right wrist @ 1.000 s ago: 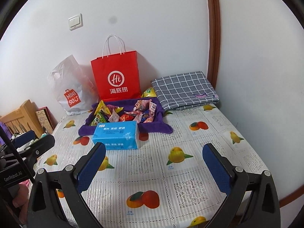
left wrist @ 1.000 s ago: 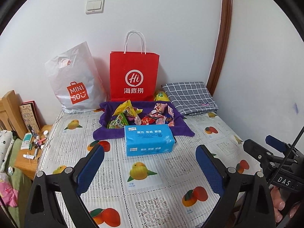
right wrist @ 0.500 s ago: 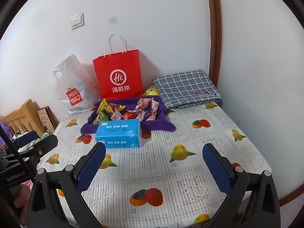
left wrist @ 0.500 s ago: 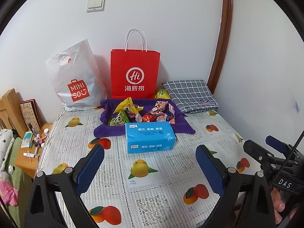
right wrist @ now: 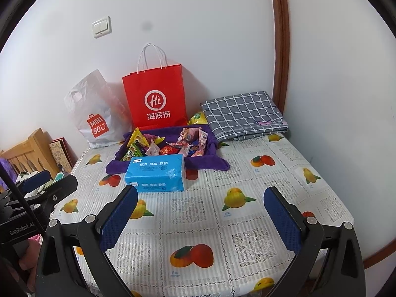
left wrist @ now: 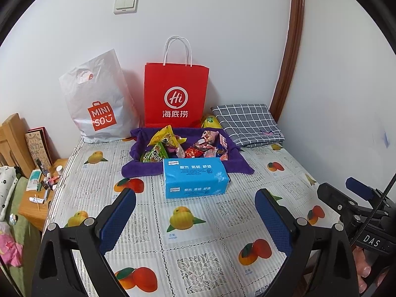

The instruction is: Organize snacks

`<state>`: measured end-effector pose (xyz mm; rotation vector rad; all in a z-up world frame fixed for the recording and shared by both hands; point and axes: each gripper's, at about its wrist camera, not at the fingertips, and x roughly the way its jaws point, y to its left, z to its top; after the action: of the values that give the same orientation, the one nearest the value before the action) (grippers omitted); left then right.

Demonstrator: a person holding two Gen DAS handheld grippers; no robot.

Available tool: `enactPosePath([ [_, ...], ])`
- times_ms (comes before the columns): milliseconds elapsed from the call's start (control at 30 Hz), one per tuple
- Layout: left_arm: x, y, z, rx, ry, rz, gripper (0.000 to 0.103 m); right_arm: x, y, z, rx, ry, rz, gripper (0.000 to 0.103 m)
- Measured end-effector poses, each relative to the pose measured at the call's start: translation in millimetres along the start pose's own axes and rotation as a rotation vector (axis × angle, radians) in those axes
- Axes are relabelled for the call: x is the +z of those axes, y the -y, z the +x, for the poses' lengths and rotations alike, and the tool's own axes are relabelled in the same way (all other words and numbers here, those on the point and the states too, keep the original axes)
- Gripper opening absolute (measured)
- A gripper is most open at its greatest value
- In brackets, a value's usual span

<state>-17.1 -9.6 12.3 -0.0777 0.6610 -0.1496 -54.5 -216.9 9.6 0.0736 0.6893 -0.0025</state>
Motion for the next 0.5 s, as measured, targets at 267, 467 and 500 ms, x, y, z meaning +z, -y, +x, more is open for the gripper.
enactPosePath([
  [267,-1.3,0.9,-0.4,-0.002,0.002,-0.001,0.097,-0.6,-0.6,-0.8,0.002,0.002,0.001,0.101],
  [467,-2.2,1.7,-0.4,-0.002,0.002,0.000,0.097,-1.2,-1.7,-3.7,0.003,0.007,0.001,0.101],
  [500,-2.1,1.5,-0.5,-0.002,0.002,-0.001,0.097,-1.1,-1.6,-3.7,0.003,0.007,0.002,0.101],
])
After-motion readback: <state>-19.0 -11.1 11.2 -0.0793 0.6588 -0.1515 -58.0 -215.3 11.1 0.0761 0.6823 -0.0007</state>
